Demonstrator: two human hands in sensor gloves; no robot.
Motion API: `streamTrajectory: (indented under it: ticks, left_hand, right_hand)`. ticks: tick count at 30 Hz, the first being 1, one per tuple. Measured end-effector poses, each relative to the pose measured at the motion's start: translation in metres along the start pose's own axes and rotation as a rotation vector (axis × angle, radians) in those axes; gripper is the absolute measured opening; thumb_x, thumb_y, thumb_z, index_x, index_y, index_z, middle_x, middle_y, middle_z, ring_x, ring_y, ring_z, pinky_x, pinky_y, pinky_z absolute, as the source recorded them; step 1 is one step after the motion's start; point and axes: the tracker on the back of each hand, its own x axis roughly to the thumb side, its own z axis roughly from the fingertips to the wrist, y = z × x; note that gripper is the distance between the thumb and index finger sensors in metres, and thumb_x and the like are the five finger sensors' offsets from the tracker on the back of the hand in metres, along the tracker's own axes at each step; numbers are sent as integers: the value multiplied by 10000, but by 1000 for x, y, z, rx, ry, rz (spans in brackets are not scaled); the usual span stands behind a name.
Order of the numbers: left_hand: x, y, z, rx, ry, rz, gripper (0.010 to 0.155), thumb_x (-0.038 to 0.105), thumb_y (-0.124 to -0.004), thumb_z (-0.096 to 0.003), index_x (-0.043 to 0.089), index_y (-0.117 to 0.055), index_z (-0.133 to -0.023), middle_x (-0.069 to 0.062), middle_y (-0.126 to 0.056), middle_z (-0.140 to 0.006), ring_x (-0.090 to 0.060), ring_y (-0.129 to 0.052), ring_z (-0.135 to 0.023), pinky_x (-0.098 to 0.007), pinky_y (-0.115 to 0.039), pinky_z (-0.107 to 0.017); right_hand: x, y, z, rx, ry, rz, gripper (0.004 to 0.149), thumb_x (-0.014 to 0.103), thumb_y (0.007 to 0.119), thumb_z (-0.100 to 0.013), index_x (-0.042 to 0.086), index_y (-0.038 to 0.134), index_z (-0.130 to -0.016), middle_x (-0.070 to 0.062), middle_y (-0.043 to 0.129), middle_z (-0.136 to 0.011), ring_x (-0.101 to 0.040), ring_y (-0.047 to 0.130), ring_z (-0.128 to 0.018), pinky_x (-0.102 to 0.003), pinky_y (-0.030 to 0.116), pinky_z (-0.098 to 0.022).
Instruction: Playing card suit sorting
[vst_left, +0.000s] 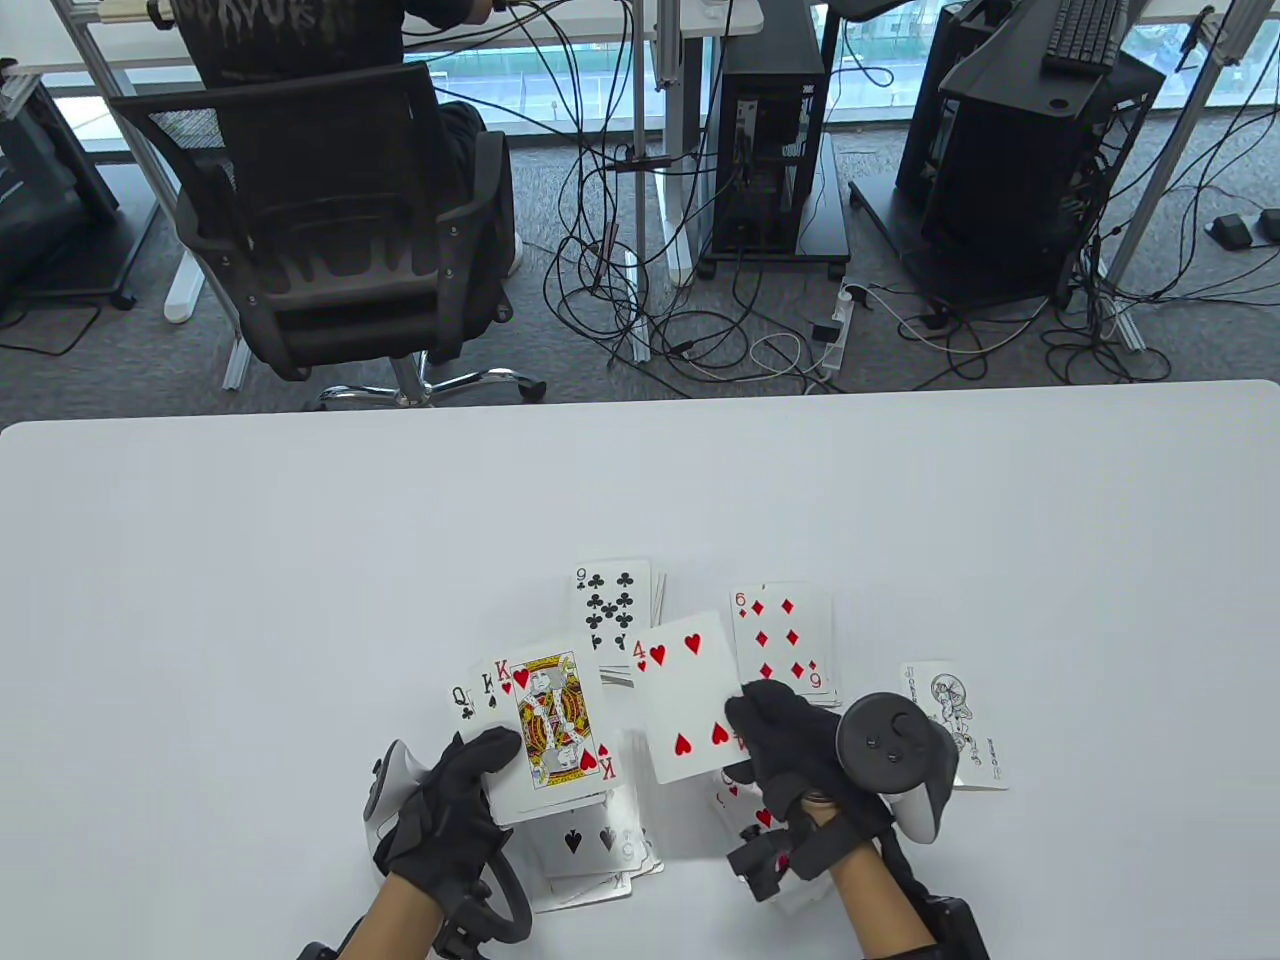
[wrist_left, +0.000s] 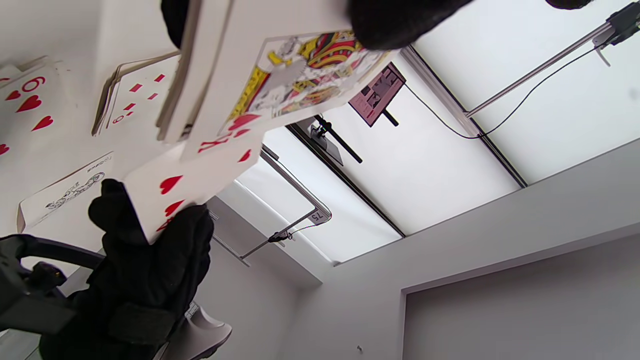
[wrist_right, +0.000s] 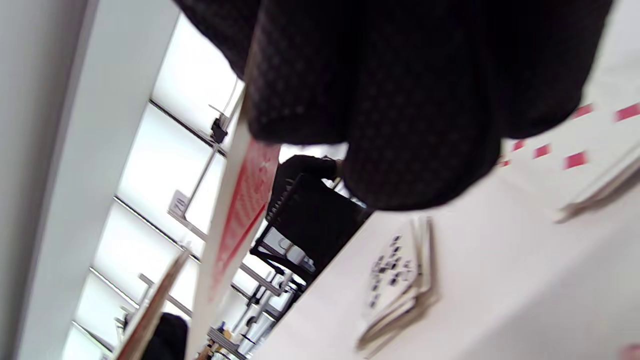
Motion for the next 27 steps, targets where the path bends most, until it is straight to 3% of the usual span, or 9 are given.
streamTrajectory:
  ticks: [3,9,15,24,27]
  left_hand:
    - [-2,1,0,3,8,3,523,399,-630,-630,323,-375,-1080,65,-555,-1106,-178,-741,-975,-401,-660,-730]
    - [-3,0,1,10,16,3,524,400,-629,-630,320,-373,-1081,64,-552,-1107,-182,-738,-975,-403,-657,-731]
    - [-3,-1,2,12,26,4,523,398,-628,-631,319,-373,-1081,61,-550,-1107,-185,-736,-976,-405,-656,-731]
    - [-4,-4,2,15,43,0,525,397,-629,-630,317,-372,-1081,59,-550,-1107,-187,-735,-976,-406,-655,-731]
    - [-4,-4,2,17,49,-3,525,396,-629,-631,316,-372,-1082,57,-549,-1108,-189,-734,-976,-407,-655,-731]
  right_hand:
    - [-26,-9,10,129,116,146,386,154,691,-515,-184,763,-686,-102,936,-352,-306,983,-218,-519,838,-312]
    - [-57,-4,22,285,242,362,390,145,702,-509,-201,764,-680,-122,937,-341,-326,976,-204,-533,830,-301]
    - [-56,18,20,440,202,759,409,161,699,-511,-205,758,-684,-124,936,-343,-315,974,-204,-529,828,-300]
    - [-41,44,23,545,160,1158,485,241,640,-536,-192,727,-739,-141,935,-398,-355,973,-266,-556,809,-345]
    - [-38,44,22,538,174,1203,523,278,640,-543,-186,724,-771,-162,938,-425,-375,971,-287,-567,804,-354]
